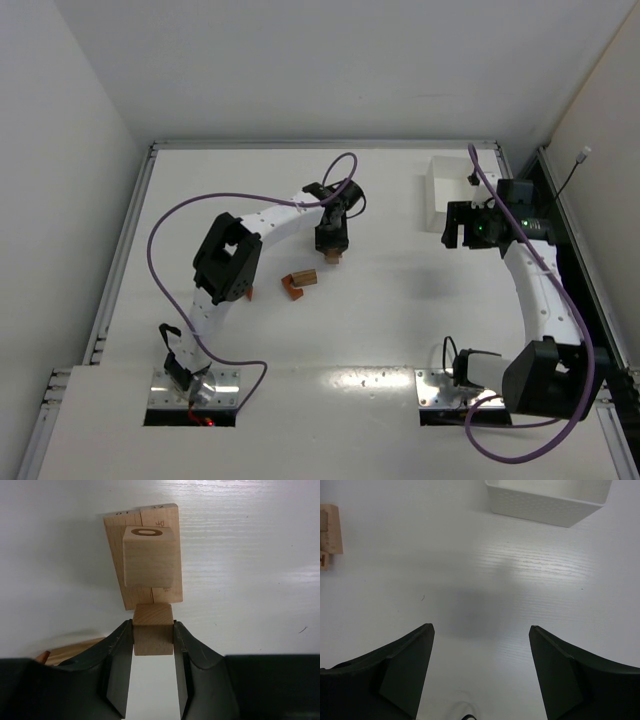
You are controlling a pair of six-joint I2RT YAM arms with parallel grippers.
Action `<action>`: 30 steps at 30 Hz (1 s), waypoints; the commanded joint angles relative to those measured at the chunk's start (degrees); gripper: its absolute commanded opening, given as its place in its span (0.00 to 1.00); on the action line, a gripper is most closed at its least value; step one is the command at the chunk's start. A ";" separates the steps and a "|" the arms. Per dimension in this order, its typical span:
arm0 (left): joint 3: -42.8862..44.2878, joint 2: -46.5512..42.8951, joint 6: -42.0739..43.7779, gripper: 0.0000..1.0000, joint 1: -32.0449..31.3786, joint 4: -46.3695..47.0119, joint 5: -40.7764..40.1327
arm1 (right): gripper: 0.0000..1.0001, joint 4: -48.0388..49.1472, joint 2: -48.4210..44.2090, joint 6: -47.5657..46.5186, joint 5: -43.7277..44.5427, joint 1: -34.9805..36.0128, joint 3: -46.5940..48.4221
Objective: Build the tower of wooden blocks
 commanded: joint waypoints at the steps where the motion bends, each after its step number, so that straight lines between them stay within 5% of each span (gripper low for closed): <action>1: 1.62 0.19 -1.38 0.00 0.45 1.00 -1.46 | 0.74 1.56 -1.47 0.19 -0.66 0.27 -0.76; 30: 3.29 0.28 -0.86 0.00 -1.22 2.58 -5.68 | 0.74 1.56 -2.00 -0.34 -0.66 -0.25 -1.91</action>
